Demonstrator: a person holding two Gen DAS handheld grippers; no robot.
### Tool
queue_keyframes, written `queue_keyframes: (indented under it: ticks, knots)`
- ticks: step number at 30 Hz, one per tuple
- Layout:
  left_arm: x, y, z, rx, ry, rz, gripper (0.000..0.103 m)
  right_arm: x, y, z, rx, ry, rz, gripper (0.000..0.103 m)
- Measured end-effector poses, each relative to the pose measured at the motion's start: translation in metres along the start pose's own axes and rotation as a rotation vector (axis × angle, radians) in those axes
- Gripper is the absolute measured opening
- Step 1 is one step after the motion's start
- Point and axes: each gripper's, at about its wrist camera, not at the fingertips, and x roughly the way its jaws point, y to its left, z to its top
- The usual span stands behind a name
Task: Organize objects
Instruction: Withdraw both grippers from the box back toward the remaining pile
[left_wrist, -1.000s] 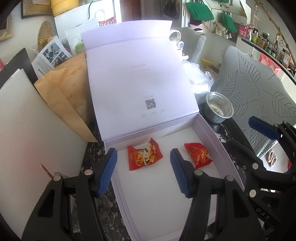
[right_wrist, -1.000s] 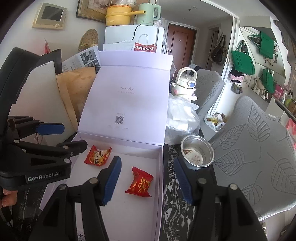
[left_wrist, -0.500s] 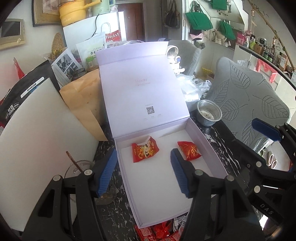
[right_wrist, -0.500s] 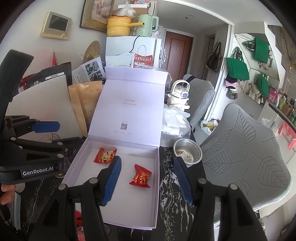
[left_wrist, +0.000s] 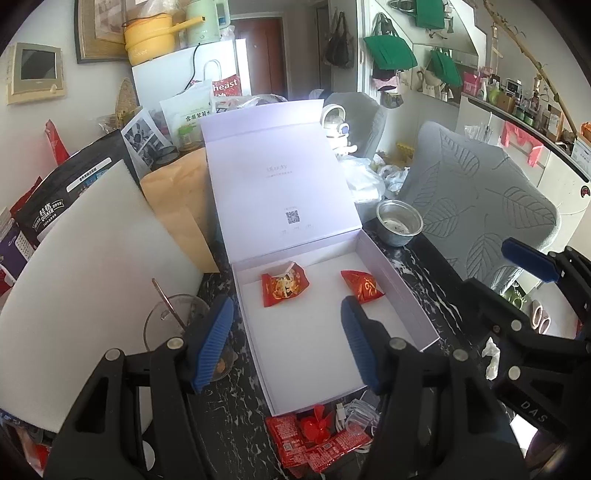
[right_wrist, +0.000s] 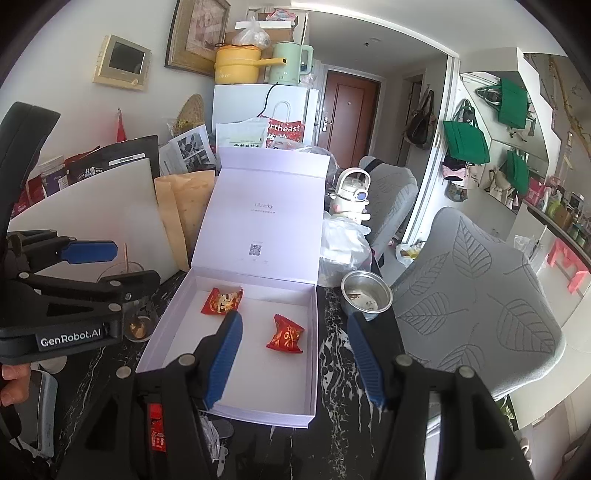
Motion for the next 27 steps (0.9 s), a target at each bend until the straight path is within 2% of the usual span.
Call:
queue_keyframes:
  ticks: [18,27]
  knots:
    - [-0.040,-0.011,-0.057,0.032,0.005,-0.027,0.062,-0.049,0.026,-0.050,0.006,0.023,-0.005,0.060]
    - [-0.046,-0.011,-0.088,0.023,0.029,-0.040,0.063,-0.063,0.040,-0.079,0.004,0.036,0.016,0.060]
